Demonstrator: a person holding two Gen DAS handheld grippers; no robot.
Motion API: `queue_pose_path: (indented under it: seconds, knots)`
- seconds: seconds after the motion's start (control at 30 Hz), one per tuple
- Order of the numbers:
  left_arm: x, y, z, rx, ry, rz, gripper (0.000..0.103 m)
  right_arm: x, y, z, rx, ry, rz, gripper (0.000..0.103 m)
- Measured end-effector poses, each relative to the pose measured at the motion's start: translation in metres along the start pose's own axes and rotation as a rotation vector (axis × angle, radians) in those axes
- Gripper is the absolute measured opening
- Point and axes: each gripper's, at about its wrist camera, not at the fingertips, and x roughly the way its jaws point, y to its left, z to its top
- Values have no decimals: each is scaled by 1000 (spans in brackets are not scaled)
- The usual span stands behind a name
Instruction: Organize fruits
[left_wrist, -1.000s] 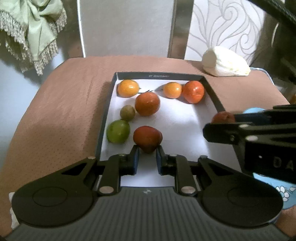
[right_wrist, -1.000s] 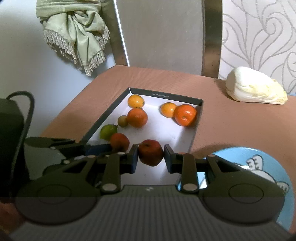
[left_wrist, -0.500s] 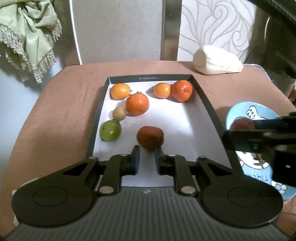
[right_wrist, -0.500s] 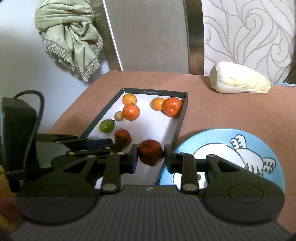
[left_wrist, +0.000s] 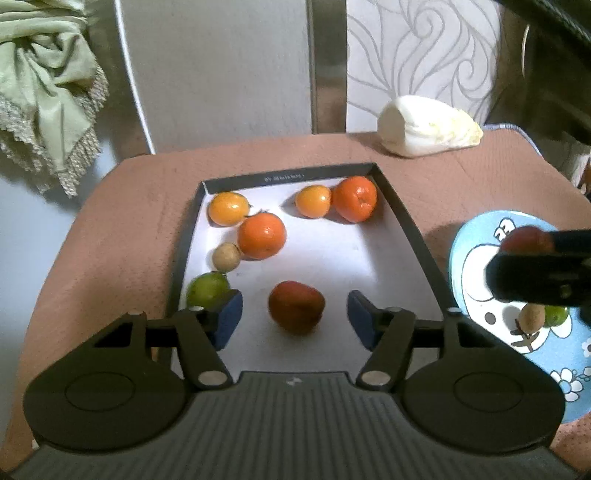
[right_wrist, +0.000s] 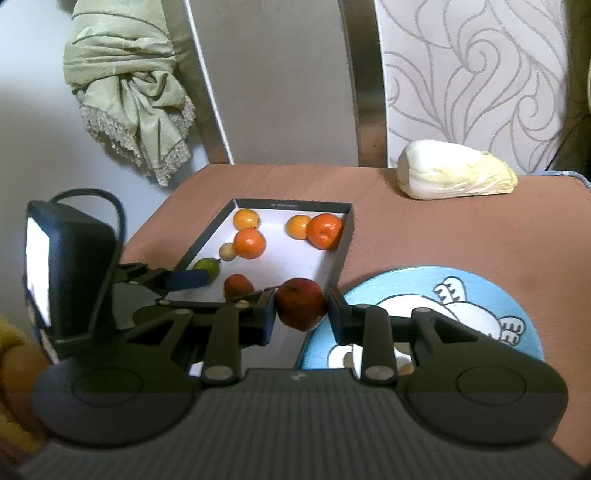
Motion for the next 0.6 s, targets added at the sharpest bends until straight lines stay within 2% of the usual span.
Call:
queue_pose_path:
  seconds: [0.03,0.13,0.33,0.6]
  knots:
    - [4,0,0,-1,23,-18,50,-1,-1,0,2,-3,-6,33]
    - [10,-1,-2,-5,65,-42,39,-6,-4,-1,10,-8,-21,33]
    - [9,-3,-3,7,61,-39,37,-12,-6,-5,24,-16,-32,33]
    - [-13,-9,-1,18,3,-61,37,-19,-3,-11,17,-17,-19,33]
